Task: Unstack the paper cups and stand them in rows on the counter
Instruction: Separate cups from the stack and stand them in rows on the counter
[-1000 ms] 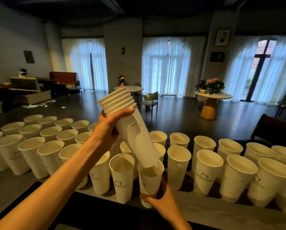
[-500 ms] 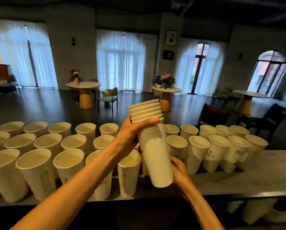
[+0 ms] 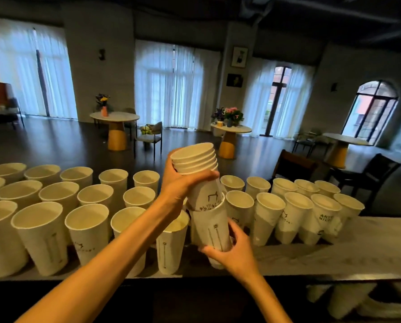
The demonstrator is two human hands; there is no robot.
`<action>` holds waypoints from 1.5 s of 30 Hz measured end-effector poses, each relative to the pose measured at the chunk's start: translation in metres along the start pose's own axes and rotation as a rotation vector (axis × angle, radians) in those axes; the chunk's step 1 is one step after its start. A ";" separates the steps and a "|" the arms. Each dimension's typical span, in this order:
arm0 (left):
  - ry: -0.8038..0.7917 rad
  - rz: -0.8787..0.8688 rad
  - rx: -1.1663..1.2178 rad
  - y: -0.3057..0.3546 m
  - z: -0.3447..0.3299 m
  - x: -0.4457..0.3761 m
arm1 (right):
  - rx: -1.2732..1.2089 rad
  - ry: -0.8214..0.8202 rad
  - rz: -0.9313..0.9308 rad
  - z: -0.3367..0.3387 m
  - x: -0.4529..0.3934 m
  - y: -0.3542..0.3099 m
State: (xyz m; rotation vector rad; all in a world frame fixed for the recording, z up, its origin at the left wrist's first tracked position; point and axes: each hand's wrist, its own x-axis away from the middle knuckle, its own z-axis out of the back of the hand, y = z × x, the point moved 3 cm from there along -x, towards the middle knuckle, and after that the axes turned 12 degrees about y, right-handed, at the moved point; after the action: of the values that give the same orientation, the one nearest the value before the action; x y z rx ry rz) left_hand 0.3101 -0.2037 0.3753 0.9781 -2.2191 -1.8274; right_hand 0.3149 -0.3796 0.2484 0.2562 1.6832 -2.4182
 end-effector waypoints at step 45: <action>-0.123 0.065 -0.063 -0.030 -0.150 0.015 | -0.251 -0.250 -0.076 0.120 -0.075 0.043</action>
State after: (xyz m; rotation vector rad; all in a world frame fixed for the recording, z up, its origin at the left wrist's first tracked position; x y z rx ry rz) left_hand 0.3803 -0.3407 0.3840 0.7929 -2.2174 -1.9656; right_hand 0.3937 -0.5032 0.2691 -0.1417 1.8798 -2.1495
